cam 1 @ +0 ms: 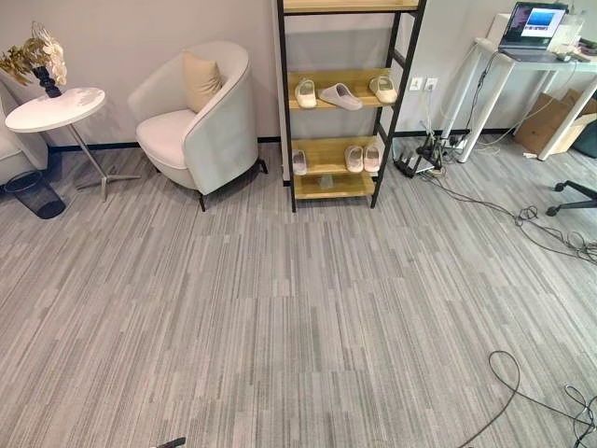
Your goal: Arrange the slippers neatly on the shoe rack.
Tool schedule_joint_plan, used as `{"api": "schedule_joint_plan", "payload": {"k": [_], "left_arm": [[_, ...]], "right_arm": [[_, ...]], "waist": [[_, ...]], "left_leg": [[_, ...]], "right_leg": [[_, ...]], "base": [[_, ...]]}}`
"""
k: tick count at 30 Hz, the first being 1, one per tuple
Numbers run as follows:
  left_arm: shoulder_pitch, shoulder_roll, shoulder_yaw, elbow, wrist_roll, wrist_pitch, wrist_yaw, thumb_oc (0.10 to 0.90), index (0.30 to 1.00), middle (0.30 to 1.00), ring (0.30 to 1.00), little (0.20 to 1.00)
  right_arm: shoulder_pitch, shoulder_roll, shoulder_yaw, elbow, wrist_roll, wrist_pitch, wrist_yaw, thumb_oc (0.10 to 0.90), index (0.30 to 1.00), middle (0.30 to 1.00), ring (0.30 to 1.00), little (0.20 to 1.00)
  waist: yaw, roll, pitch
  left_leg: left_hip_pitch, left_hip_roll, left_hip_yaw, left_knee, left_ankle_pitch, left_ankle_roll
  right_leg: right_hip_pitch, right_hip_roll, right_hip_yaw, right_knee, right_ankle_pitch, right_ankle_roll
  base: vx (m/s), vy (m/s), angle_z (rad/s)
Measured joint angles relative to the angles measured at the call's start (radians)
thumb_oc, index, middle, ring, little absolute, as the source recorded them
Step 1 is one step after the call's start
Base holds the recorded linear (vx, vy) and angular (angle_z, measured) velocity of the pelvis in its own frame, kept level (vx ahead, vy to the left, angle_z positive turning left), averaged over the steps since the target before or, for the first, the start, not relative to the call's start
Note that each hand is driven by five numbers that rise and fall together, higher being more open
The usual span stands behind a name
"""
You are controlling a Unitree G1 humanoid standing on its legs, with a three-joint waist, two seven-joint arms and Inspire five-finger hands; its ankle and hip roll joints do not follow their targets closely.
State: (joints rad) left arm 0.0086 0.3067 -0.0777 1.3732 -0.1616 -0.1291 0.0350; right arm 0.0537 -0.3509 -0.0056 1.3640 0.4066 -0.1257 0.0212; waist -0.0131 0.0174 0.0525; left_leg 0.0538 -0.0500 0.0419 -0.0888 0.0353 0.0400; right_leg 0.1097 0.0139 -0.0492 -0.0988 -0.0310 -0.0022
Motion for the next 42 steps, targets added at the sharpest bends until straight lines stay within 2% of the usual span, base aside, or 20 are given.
{"api": "schedule_joint_plan", "payload": {"k": [9, 15, 18, 19, 20, 22, 23, 25, 26, 27, 30, 33, 34, 35, 36, 37, 38, 39, 40, 42], "left_arm": [[-0.001, -0.038, -0.068, -0.01, 0.045, 0.004, -0.002, 0.8, 0.9, 0.9, 0.9, 0.9], [-0.02, -0.076, -0.143, -0.011, 0.047, 0.006, -0.021, 0.8, 0.9, 0.9, 0.9, 0.9], [-0.06, -0.077, -0.187, -0.009, 0.081, 0.006, -0.02, 0.8, 0.9, 0.9, 0.9, 0.9], [-0.067, -0.057, -0.183, -0.012, 0.087, 0.003, -0.019, 0.8, 0.9, 0.9, 0.9, 0.9], [-0.087, -0.023, -0.172, -0.027, 0.087, -0.007, -0.012, 0.8, 0.9, 0.9, 0.9, 0.9], [-0.139, -0.006, -0.178, -0.049, 0.099, 0.002, -0.001, 0.8, 0.9, 0.9, 0.9, 0.9], [-0.146, -0.016, -0.186, -0.051, 0.111, 0.003, -0.002, 0.8, 0.9, 0.9, 0.9, 0.9], [-0.103, -0.039, -0.194, -0.045, 0.135, 0.006, -0.002, 0.8, 0.9, 0.9, 0.9, 0.9], [-0.086, -0.062, -0.187, -0.018, 0.146, 0.005, -0.003, 0.8, 0.9, 0.9, 0.9, 0.9], [-0.072, -0.075, -0.186, 0.004, 0.159, 0.007, -0.009, 0.8, 0.9, 0.9, 0.9, 0.9], [-0.002, -0.105, -0.168, 0.03, 0.165, 0.033, -0.032, 0.8, 0.9, 0.9, 0.9, 0.9], [0.028, -0.102, -0.135, 0.055, 0.163, 0.045, -0.045, 0.8, 0.9, 0.9, 0.9, 0.9], [0.034, -0.098, -0.136, 0.059, 0.162, 0.047, -0.042, 0.8, 0.9, 0.9, 0.9, 0.9], [0.025, -0.088, -0.138, 0.062, 0.162, 0.049, -0.042, 0.8, 0.9, 0.9, 0.9, 0.9], [0.006, -0.071, -0.15, 0.044, 0.162, 0.048, -0.037, 0.8, 0.9, 0.9, 0.9, 0.9], [0.003, -0.066, -0.156, 0.032, 0.162, 0.047, -0.04, 0.8, 0.9, 0.9, 0.9, 0.9], [-0.028, -0.065, -0.163, 0.014, 0.164, 0.046, -0.037, 0.8, 0.9, 0.9, 0.9, 0.9], [-0.043, -0.064, -0.185, 0.003, 0.167, 0.056, -0.023, 0.8, 0.9, 0.9, 0.9, 0.9], [-0.058, -0.057, -0.189, 0.001, 0.151, 0.062, -0.011, 0.8, 0.9, 0.9, 0.9, 0.9], [-0.112, -0.059, -0.174, -0.02, 0.102, 0.043, 0.004, 0.8, 0.9, 0.9, 0.9, 0.9]], "right_arm": [[0.021, 0.032, 0.023, -0.01, 0.019, 0.003, -0.002, 0.8, 0.9, 0.9, 0.9, 0.9], [0.015, 0.06, 0.02, -0.004, 0.02, 0.012, -0.001, 0.8, 0.9, 0.9, 0.9, 0.9], [0.002, 0.079, 0.1, 0.009, -0.003, 0.03, -0.002, 0.8, 0.9, 0.9, 0.9, 0.9], [-0.005, 0.102, 0.145, 0.005, -0.027, 0.031, 0.0, 0.8, 0.9, 0.9, 0.9, 0.9], [-0.025, 0.129, 0.172, 0.004, -0.046, 0.035, 0.004, 0.8, 0.9, 0.9, 0.9, 0.9], [-0.049, 0.117, 0.177, 0.017, -0.109, 0.054, 0.005, 0.8, 0.9, 0.9, 0.9, 0.9], [-0.058, 0.093, 0.175, 0.04, -0.126, 0.057, 0.005, 0.8, 0.9, 0.9, 0.9, 0.9], [-0.077, 0.049, 0.172, 0.032, -0.13, 0.058, -0.001, 0.8, 0.9, 0.9, 0.9, 0.9], [-0.101, 0.03, 0.175, 0.043, -0.131, 0.058, -0.007, 0.8, 0.9, 0.9, 0.9, 0.9], [-0.123, 0.024, 0.176, 0.045, -0.145, 0.059, -0.007, 0.8, 0.9, 0.9, 0.9, 0.9], [-0.148, 0.026, 0.176, 0.035, -0.162, 0.047, -0.002, 0.8, 0.9, 0.9, 0.9, 0.9], [-0.145, 0.039, 0.173, 0.037, -0.163, 0.045, 0.0, 0.8, 0.9, 0.9, 0.9, 0.9], [-0.132, 0.046, 0.175, 0.044, -0.163, 0.052, -0.001, 0.8, 0.9, 0.9, 0.9, 0.9], [-0.124, 0.06, 0.176, 0.041, -0.163, 0.05, -0.004, 0.8, 0.9, 0.9, 0.9, 0.9], [-0.122, 0.084, 0.179, 0.036, -0.165, 0.051, 0.001, 0.8, 0.9, 0.9, 0.9, 0.9], [-0.119, 0.09, 0.18, 0.023, -0.166, 0.049, 0.003, 0.8, 0.9, 0.9, 0.9, 0.9], [-0.116, 0.088, 0.191, -0.007, -0.166, 0.048, 0.007, 0.8, 0.9, 0.9, 0.9, 0.9], [-0.118, 0.081, 0.196, -0.04, -0.166, 0.053, 0.004, 0.8, 0.9, 0.9, 0.9, 0.9], [-0.109, 0.08, 0.192, -0.087, -0.166, 0.047, -0.004, 0.8, 0.9, 0.9, 0.9, 0.9], [-0.102, 0.073, 0.156, -0.132, -0.155, 0.032, -0.007, 0.8, 0.9, 0.9, 0.9, 0.9]], "waist": [[-0.006, -0.007, 0.011], [-0.033, 0.008, 0.033], [-0.059, 0.022, 0.068], [-0.052, 0.0, 0.089], [-0.049, -0.04, 0.107], [-0.014, -0.069, 0.149], [-0.004, -0.055, 0.161], [-0.005, -0.024, 0.16], [0.02, -0.013, 0.159], [0.046, -0.004, 0.161], [0.069, -0.007, 0.158], [0.077, -0.055, 0.123], [0.082, -0.035, 0.103], [0.075, -0.053, 0.1], [0.076, -0.067, 0.095], [0.075, -0.066, 0.095], [0.064, -0.064, 0.091], [0.052, -0.053, 0.094], [0.019, -0.028, 0.096], [-0.016, 0.043, 0.114]], "left_leg": [[0.003, 0.004, 0.003, 0.0, 0.002, -0.004], [0.004, 0.014, 0.015, 0.0, 0.004, -0.009], [-0.02, 0.044, 0.034, 0.039, -0.011, -0.059], [-0.064, 0.054, 0.052, 0.141, -0.039, -0.103], [-0.16, 0.053, 0.059, 0.308, -0.047, -0.119], [-0.373, 0.065, 0.062, 0.641, -0.018, -0.147], [-0.392, 0.069, 0.063, 0.597, -0.037, -0.116], [-0.392, 0.064, 0.065, 0.401, -0.033, -0.116], [-0.374, 0.055, 0.08, 0.158, -0.001, -0.128], [-0.375, 0.053, 0.082, 0.058, 0.017, -0.124], [-0.377, 0.033, 0.064, 0.069, 0.046, -0.078], [-0.353, -0.053, 0.07, 0.102, 0.095, 0.015], [-0.311, -0.041, 0.088, 0.072, 0.112, 0.077], [-0.294, -0.041, 0.085, 0.066, 0.139, 0.082], [-0.243, -0.028, 0.084, 0.034, 0.12, 0.121], [-0.222, -0.02, 0.08, 0.026, 0.125, 0.124], [-0.185, -0.026, 0.076, 0.036, 0.084, 0.141], [-0.174, -0.027, 0.051, 0.049, 0.04, 0.138], [-0.138, -0.029, 0.036, 0.042, 0.028, 0.122], [-0.058, -0.006, -0.006, 0.026, 0.004, 0.118]], "right_leg": [[0.002, 0.002, 0.002, -0.001, -0.003, 0.006], [-0.006, 0.012, 0.017, 0.013, -0.003, 0.003], [-0.057, 0.037, 0.026, 0.096, -0.047, -0.036], [-0.089, 0.045, 0.024, 0.164, -0.077, -0.067], [-0.123, 0.026, 0.026, 0.213, -0.101, -0.096], [-0.119, 0.021, 0.027, 0.209, -0.097, -0.116], [-0.099, 0.022, 0.021, 0.185, -0.077, -0.088], [-0.03, 0.048, 0.032, 0.106, -0.058, -0.084], [0.003, 0.066, 0.042, 0.038, -0.059, -0.07], [0.02, 0.086, 0.064, 0.022, -0.06, -0.067], [0.07, 0.108, 0.144, 0.007, -0.056, -0.075], [0.111, 0.089, 0.171, 0.01, -0.097, -0.023], [0.12, 0.116, 0.175, 0.046, -0.11, -0.007], [0.116, 0.117, 0.173, 0.09, -0.131, 0.012], [0.032, 0.125, 0.143, 0.303, -0.175, 0.089], [-0.02, 0.121, 0.104, 0.439, -0.207, 0.118], [-0.105, 0.058, 0.04, 0.646, -0.213, 0.132], [-0.158, 0.025, 0.017, 0.764, -0.194, 0.137], [-0.236, -0.056, -0.042, 0.901, -0.2, 0.125], [-0.317, -0.11, -0.066, 0.858, -0.222, 0.113]], "base": [[0.01, -0.046, -0.01], [0.01, -0.108, -0.07], [0.07, -0.257, -0.19], [0.08, -0.257, -0.17], [0.13, -0.165, 0.04], [0.17, -0.062, 0.08], [0.28, -0.015, -0.07], [0.41, -0.002, -0.11], [0.46, 0.03, -0.52], [0.51, 0.065, -0.81], [0.37, 0.107, -0.82], [0.44, 0.147, -0.39], [0.32, 0.144, -0.24], [0.29, 0.155, -0.31], [0.16, 0.098, -0.2], [0.3, 0.197, -0.36], [0.34, 0.209, -0.33], [0.48, 0.248, -0.2], [0.45, 0.132, 0.15], [0.52, 0.029, 0.41]]}}
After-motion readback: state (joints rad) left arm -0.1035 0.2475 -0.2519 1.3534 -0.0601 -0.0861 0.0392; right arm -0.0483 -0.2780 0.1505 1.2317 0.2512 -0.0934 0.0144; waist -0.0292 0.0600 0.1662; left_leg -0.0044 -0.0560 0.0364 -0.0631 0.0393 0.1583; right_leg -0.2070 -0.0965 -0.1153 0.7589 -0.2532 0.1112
